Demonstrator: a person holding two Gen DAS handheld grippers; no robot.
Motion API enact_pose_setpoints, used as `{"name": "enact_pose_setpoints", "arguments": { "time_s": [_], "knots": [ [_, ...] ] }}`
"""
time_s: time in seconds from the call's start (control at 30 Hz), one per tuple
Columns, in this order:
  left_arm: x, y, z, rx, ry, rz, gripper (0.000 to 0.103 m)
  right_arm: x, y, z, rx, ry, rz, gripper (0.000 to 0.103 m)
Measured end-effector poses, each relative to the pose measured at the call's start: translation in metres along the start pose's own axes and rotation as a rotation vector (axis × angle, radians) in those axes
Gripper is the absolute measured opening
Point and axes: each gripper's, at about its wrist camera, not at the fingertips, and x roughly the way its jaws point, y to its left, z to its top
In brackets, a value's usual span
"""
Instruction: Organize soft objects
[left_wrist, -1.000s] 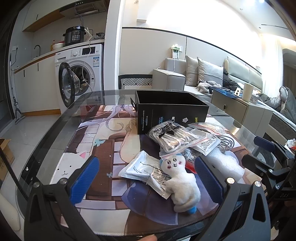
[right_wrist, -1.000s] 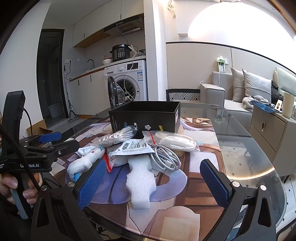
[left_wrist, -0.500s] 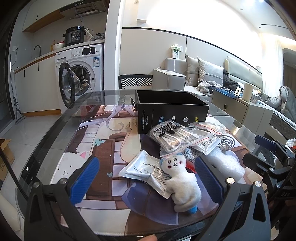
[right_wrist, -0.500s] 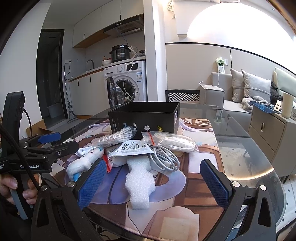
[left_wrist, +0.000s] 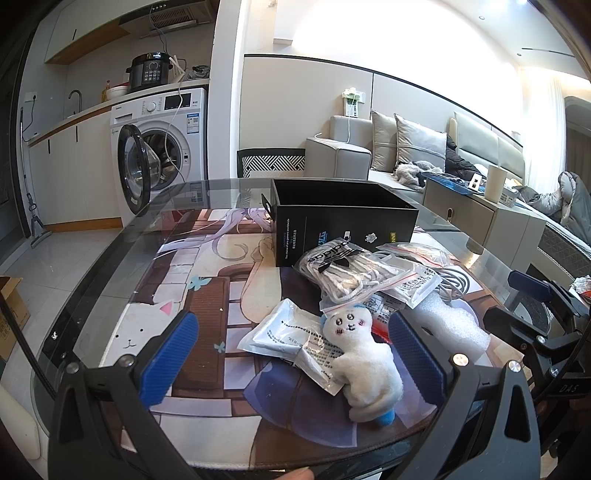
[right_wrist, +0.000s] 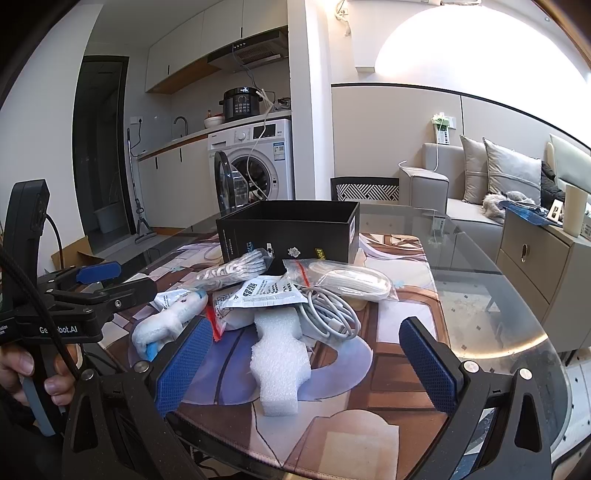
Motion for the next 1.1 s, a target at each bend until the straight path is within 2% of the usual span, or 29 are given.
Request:
{"name": "enact_pose_setpoints", "arguments": {
  "time_s": [1.1],
  "knots": [
    [0.0063, -0.0022, -0.0078, 0.022, 0.002, -0.016, 0.103, 0.0061, 0.0063, -0.0011, -0.014, 0.029, 0.03, 0.103]
  ]
}}
